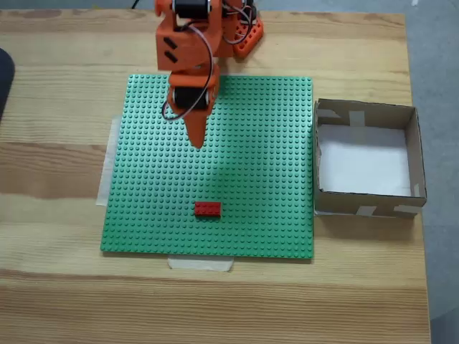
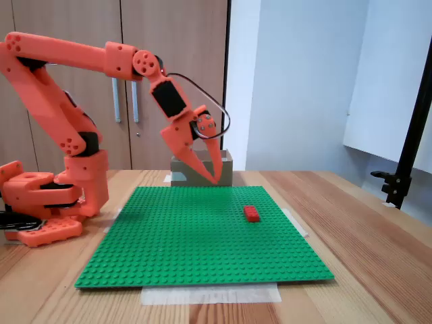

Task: Pick the red lego block and put it in the box.

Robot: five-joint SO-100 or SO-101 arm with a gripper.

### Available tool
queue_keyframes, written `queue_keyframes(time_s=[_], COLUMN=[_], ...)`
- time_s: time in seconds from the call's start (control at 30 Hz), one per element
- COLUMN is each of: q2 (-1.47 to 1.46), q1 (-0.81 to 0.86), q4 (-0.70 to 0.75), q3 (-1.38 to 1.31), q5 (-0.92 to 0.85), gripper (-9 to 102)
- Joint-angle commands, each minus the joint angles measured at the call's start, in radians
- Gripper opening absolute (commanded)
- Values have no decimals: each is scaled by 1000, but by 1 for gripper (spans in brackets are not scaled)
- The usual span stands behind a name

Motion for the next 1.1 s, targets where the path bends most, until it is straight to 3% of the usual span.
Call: queue_keyframes(time_s=[0.0, 1.07], q2=[-71, -653], q1=[-12, -38], q4=[2, 121], q3=[-118, -670], q5=[17, 17], gripper=[-1, -1])
